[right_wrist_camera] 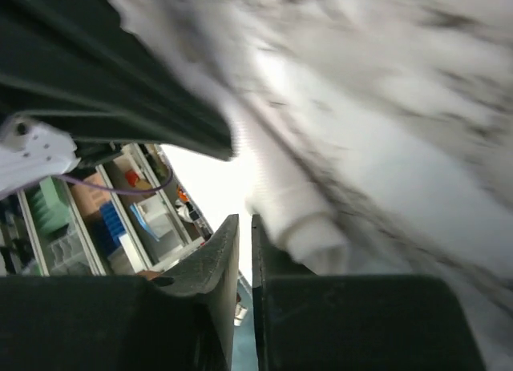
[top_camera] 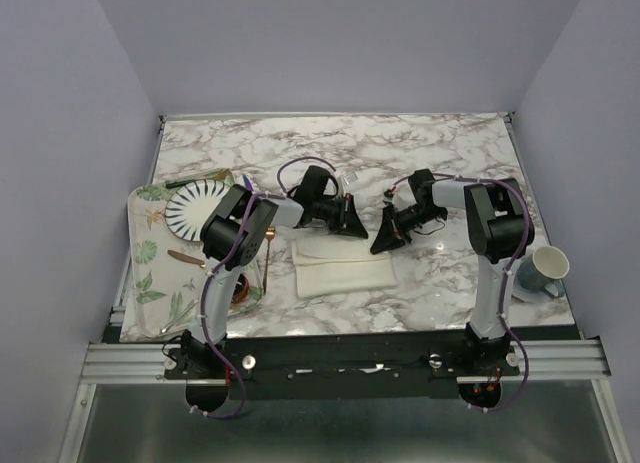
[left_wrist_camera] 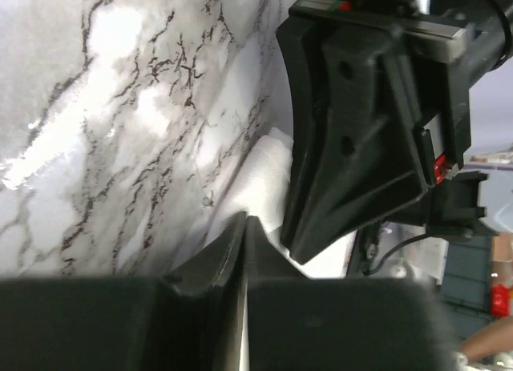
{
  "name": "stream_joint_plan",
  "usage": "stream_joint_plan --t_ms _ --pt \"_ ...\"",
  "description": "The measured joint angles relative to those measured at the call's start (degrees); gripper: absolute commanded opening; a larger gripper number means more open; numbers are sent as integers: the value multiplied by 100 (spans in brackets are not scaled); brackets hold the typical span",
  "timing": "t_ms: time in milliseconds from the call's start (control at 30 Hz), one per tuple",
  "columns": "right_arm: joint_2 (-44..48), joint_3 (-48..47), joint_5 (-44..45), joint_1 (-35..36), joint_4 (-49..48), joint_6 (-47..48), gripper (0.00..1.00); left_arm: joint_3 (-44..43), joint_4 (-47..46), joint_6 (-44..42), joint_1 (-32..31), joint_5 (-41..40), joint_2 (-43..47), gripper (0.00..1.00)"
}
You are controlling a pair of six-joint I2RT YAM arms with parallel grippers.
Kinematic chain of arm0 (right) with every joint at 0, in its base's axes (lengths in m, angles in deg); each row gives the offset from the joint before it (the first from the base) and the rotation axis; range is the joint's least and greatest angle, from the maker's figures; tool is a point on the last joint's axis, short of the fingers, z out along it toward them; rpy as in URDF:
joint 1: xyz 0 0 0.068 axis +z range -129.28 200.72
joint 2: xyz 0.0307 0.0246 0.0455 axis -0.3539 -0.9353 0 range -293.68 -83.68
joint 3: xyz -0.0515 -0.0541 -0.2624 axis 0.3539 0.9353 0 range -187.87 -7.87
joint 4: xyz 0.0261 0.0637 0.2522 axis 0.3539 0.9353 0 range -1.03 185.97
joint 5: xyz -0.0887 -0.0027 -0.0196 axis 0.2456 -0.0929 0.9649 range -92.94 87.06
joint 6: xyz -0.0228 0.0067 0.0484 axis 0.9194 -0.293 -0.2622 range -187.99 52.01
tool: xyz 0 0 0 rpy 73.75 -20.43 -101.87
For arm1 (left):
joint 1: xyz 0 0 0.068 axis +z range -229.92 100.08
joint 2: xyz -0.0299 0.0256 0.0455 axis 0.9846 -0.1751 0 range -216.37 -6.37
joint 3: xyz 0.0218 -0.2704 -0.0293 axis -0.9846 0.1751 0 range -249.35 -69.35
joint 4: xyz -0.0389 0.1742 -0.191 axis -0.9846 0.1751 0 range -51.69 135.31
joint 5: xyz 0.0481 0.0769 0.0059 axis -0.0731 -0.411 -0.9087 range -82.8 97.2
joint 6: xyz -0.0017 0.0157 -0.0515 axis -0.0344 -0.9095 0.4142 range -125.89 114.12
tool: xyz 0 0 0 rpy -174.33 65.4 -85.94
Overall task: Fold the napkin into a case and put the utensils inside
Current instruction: Smooth out the 2/3-rectangle-folded napkin at the center of the board.
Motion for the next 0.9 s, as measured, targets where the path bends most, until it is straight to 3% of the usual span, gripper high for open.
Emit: stream_joint_plan --t_ms 33,133,233,433,533,700,900 --pt "-37 0 133 0 59 -2 11 -20 46 -94 2 -4 0 36" --pt "-61 -11 334 0 118 52 9 -85 219 -361 37 81 37 44" --pt "-59 -20 455 0 153 63 8 87 468 -555 111 120 382 43" --pt "-48 -22 503 0 170 50 3 1659 393 -345 479 361 2017 39" --pt "-33 -20 557 0 192 17 1 2256 85 -188 501 450 2382 34" --pt "9 17 629 0 208 -26 1 2452 315 -369 706 448 1856 28" --pt "22 22 660 -4 210 -48 1 1443 1233 -988 1102 697 1047 29"
